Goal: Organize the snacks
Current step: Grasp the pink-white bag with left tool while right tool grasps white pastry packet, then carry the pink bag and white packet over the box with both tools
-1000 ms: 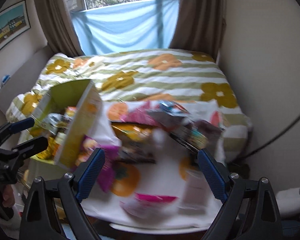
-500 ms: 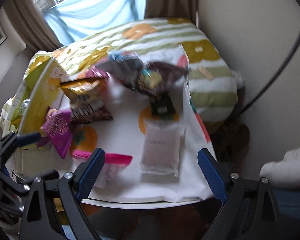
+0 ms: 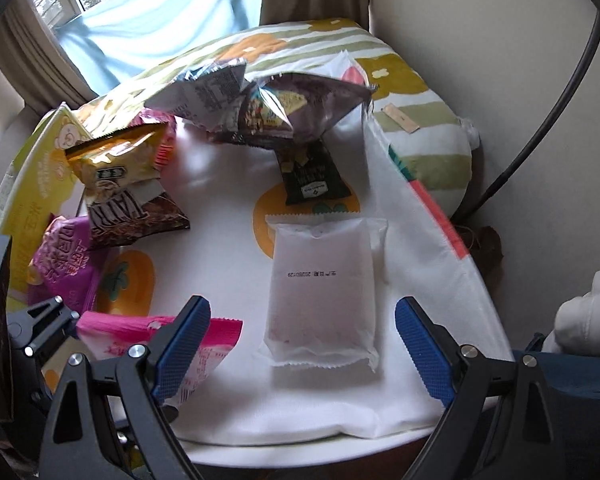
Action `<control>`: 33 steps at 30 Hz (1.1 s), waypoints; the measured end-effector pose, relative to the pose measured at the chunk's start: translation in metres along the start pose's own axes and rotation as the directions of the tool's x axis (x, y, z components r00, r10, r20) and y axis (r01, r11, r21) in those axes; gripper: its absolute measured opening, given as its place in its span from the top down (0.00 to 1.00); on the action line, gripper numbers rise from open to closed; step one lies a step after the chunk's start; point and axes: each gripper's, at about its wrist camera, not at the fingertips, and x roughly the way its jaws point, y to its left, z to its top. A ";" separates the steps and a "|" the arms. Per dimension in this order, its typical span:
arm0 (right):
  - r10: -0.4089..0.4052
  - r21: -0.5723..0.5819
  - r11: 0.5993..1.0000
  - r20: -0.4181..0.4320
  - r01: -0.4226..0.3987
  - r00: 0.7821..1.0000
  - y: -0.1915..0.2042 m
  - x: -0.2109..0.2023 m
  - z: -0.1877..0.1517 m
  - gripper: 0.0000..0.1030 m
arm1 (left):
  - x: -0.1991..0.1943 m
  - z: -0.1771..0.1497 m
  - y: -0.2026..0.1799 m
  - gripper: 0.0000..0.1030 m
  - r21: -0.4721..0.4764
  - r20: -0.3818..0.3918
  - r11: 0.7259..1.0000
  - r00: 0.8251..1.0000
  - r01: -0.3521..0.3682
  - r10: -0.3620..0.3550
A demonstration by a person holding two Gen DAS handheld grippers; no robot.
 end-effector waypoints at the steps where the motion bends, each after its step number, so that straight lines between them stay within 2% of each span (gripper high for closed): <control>1: 0.000 0.007 1.000 -0.003 0.000 1.000 0.000 0.004 0.000 0.11 | 0.003 0.000 0.000 0.19 0.004 -0.004 1.000 1.000 0.008 -0.008; 5: -0.014 0.007 1.000 -0.010 0.014 1.000 -0.001 0.014 0.003 0.11 | 0.009 0.003 -0.005 0.25 0.044 0.005 0.999 1.000 -0.011 0.011; 8: -0.020 0.008 1.000 -0.010 0.021 1.000 -0.002 0.020 0.005 0.11 | 0.012 0.005 -0.007 0.35 0.077 0.013 0.996 0.999 -0.034 0.033; 10: -0.022 0.008 1.000 -0.010 0.022 1.000 -0.003 0.023 0.006 0.11 | 0.013 0.007 -0.010 0.48 0.105 0.019 0.992 0.998 -0.066 0.065; 13: -0.024 0.004 1.000 -0.009 0.024 1.000 -0.004 0.028 0.008 0.11 | 0.014 0.008 -0.011 0.54 0.121 0.022 0.989 0.996 -0.085 0.083; 18: -0.024 0.006 1.000 -0.007 0.024 1.000 -0.005 0.030 0.007 0.12 | 0.006 0.011 0.000 0.58 0.099 0.013 0.993 0.998 -0.070 0.069; 21: -0.030 0.001 1.000 -0.011 0.030 0.999 -0.004 0.034 0.006 0.17 | 0.003 0.011 0.007 0.58 0.080 0.017 0.994 0.997 -0.074 0.072; 23: -0.033 -0.008 0.999 -0.019 0.033 0.999 -0.004 0.039 0.004 0.25 | 0.000 0.009 0.013 0.58 0.055 0.018 0.996 0.997 -0.076 0.075; 31: -0.075 -0.060 0.995 -0.010 0.074 0.997 0.000 0.049 0.003 0.27 | -0.014 -0.001 0.037 0.58 -0.031 0.025 0.995 0.995 -0.093 0.094; 33: -0.091 -0.072 0.993 -0.004 0.091 0.996 0.003 0.051 0.001 0.32 | -0.016 -0.003 0.042 0.58 -0.048 0.025 0.994 0.995 -0.100 0.101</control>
